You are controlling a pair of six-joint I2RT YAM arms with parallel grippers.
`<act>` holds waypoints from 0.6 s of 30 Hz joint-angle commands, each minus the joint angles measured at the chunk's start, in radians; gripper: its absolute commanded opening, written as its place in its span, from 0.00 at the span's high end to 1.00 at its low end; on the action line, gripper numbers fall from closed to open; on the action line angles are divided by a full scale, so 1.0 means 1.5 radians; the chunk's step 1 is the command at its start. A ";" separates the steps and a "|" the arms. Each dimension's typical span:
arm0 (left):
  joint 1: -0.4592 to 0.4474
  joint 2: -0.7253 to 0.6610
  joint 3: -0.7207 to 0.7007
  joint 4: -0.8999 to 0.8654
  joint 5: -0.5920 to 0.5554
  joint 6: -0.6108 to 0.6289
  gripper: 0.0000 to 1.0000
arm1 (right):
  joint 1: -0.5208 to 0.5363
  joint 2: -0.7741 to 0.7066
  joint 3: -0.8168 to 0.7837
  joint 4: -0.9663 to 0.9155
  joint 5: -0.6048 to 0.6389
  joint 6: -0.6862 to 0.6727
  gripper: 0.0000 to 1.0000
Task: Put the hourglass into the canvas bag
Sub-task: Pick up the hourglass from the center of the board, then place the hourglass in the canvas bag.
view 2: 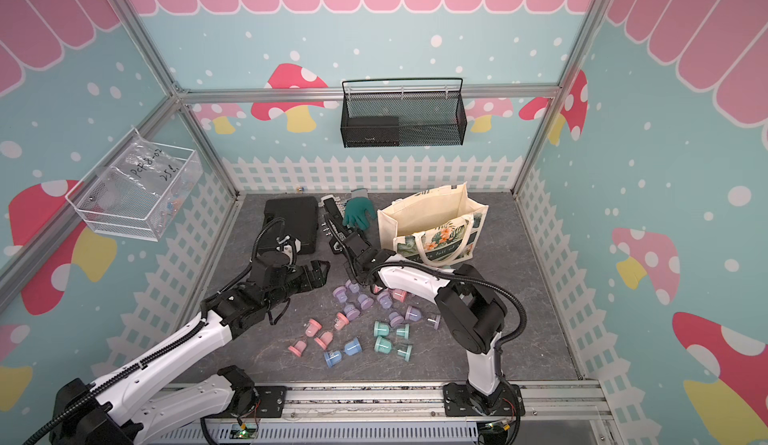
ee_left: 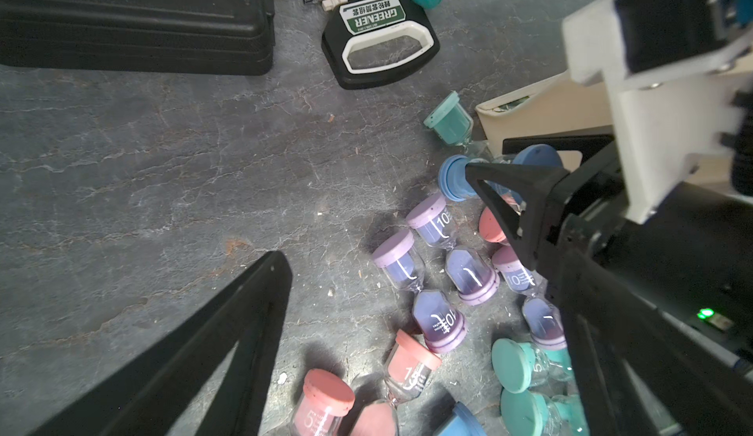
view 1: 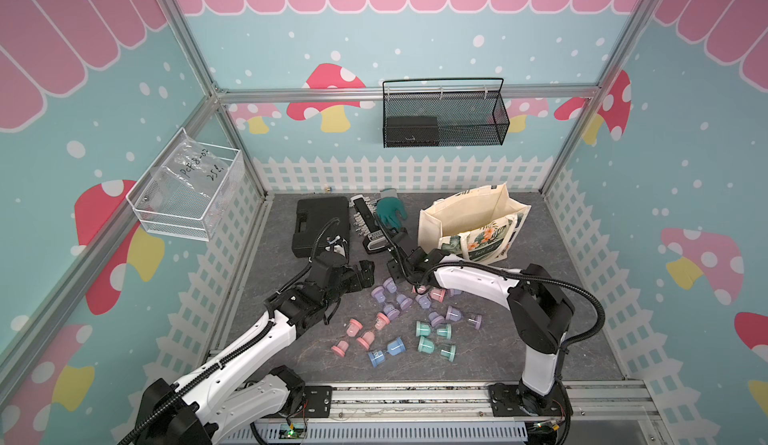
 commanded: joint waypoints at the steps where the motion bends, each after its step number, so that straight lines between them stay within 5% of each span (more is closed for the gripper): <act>1: 0.004 -0.001 0.033 -0.008 0.013 -0.017 0.00 | 0.000 -0.051 0.019 0.021 -0.017 -0.018 0.64; 18: -0.048 0.049 0.183 -0.024 0.025 -0.024 0.01 | -0.065 -0.211 0.131 -0.026 -0.085 -0.065 0.70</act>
